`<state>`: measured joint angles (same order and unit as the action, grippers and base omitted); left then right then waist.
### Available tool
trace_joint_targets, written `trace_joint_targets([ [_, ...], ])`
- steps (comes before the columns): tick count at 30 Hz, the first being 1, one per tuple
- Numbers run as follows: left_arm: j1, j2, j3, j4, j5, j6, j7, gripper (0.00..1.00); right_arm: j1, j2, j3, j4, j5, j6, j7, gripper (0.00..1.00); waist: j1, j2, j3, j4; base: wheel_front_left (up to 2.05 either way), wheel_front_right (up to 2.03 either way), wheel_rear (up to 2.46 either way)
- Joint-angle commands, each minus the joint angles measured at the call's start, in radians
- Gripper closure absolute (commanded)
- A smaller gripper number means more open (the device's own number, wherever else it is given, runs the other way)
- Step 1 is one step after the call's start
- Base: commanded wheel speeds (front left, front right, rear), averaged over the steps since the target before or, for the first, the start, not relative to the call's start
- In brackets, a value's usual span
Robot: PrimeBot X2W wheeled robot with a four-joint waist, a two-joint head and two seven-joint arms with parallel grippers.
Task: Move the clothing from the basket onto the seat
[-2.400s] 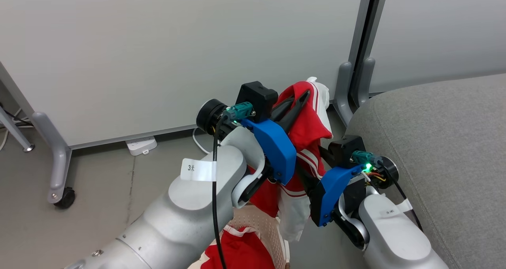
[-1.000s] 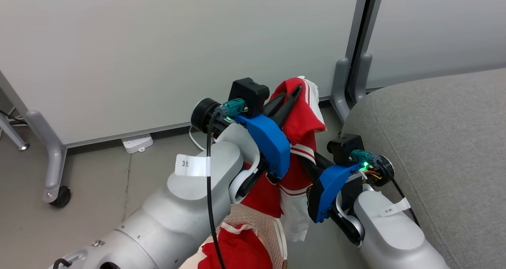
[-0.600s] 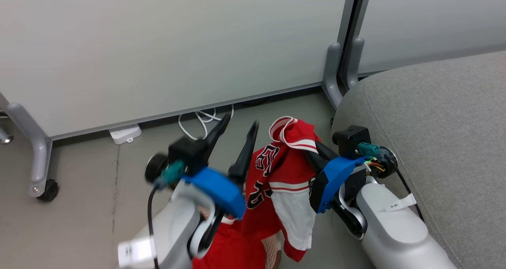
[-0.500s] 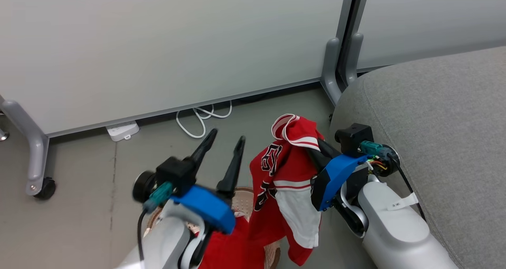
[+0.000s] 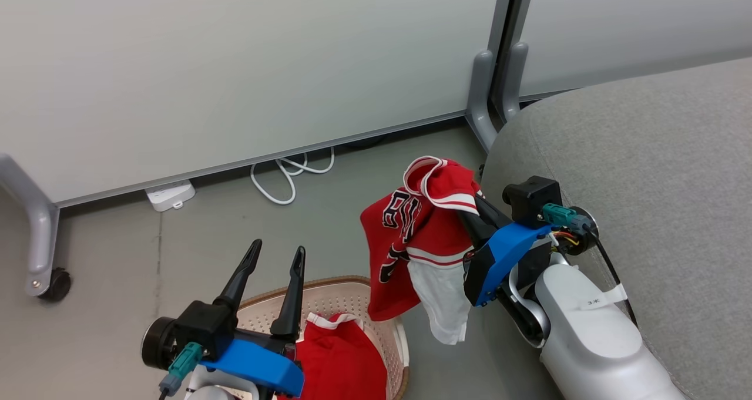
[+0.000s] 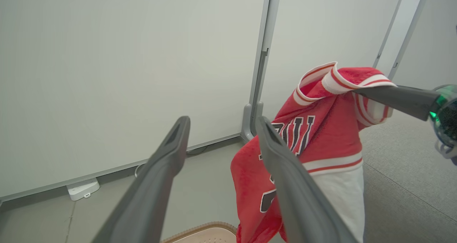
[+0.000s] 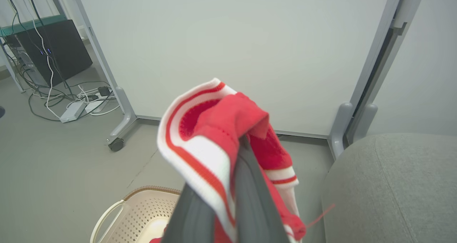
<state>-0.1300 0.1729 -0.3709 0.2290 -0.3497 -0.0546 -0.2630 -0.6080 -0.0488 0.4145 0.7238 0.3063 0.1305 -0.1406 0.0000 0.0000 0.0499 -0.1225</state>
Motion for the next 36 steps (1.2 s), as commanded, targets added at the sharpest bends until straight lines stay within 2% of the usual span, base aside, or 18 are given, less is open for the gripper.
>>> trace_joint_targets([
  [1,0.016,-0.009,0.022,-0.006,0.015,-0.009,-0.003,0.00,0.010,-0.003,-0.003,-0.010,-0.001,0.000,0.001,1.00,0.0000,0.0000,0.000,-0.010,0.00,0.00,0.00],
  [7,0.047,-0.039,0.081,-0.024,0.068,-0.041,-0.003,0.00,0.005,-0.003,0.000,-0.029,0.006,0.000,0.001,1.00,0.0000,0.0000,0.005,-0.098,0.00,0.00,0.00],
  [13,0.059,-0.062,0.111,-0.033,0.103,-0.061,-0.003,0.00,0.009,-0.003,0.007,-0.046,0.005,0.000,0.011,1.00,0.0000,0.0000,0.008,-0.229,0.00,0.00,0.00],
  [14,0.057,-0.068,0.115,-0.034,0.110,-0.066,-0.003,0.00,0.015,-0.003,0.004,-0.050,0.003,0.000,0.011,1.00,0.0000,0.0000,0.011,-0.268,0.00,0.00,0.00],
  [21,0.047,-0.065,0.129,-0.035,0.130,-0.074,-0.003,0.00,0.021,-0.002,0.005,-0.066,0.024,0.000,0.008,1.00,0.0000,0.0000,0.032,-0.401,0.00,0.00,0.00],
  [36,-0.044,-0.026,0.039,0.005,0.104,-0.077,-0.003,0.00,0.059,-0.001,-0.104,-0.100,0.000,0.000,-0.012,1.00,0.0000,0.0000,0.087,-0.433,0.00,0.00,0.00],
])
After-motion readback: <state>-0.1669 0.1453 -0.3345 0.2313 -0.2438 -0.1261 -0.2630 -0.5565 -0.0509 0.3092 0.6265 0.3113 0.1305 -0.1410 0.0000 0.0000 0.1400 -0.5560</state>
